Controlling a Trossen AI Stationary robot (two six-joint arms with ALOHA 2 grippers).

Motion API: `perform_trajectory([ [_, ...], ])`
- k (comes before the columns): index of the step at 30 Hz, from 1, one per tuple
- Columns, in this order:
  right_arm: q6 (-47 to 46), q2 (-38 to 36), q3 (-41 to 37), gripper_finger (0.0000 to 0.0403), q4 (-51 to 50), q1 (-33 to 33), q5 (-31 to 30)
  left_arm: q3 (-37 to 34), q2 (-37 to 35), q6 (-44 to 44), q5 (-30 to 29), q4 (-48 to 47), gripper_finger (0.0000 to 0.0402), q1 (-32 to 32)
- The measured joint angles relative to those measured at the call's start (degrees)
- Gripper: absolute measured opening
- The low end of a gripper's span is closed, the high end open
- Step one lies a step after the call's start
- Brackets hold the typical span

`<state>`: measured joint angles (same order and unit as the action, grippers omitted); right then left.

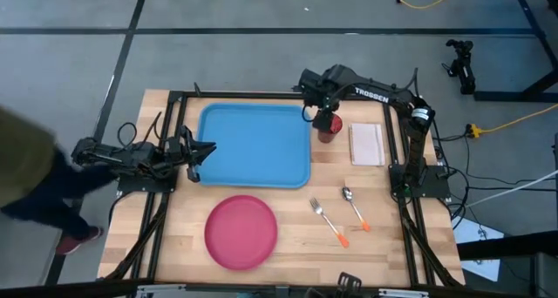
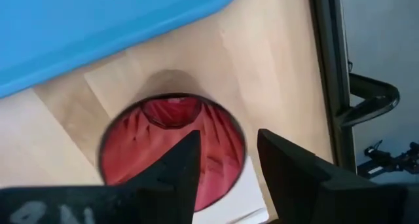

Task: Pick and place plate/cup/fork/spoon on tray
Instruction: Put the red cup on the top right of the blue serving tray

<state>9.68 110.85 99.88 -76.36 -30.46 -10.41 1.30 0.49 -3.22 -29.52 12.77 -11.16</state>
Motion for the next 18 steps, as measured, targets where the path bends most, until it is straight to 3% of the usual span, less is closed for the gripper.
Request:
perform_trajectory([
  [5,0.46,0.0,-0.23,0.0157,0.11,-1.79,0.45,0.0,0.0,0.0,0.0,-0.28,0.005,0.0],
  [9,0.42,0.02,-2.91,0.0157,0.37,-2.65,4.41,0.0,0.02,0.0,0.0,-0.32,0.005,0.0],
  [18,2.6,0.13,-11.11,0.0157,4.71,-2.93,2.7,0.0,0.0,0.0,0.0,-0.3,0.005,-0.02],
])
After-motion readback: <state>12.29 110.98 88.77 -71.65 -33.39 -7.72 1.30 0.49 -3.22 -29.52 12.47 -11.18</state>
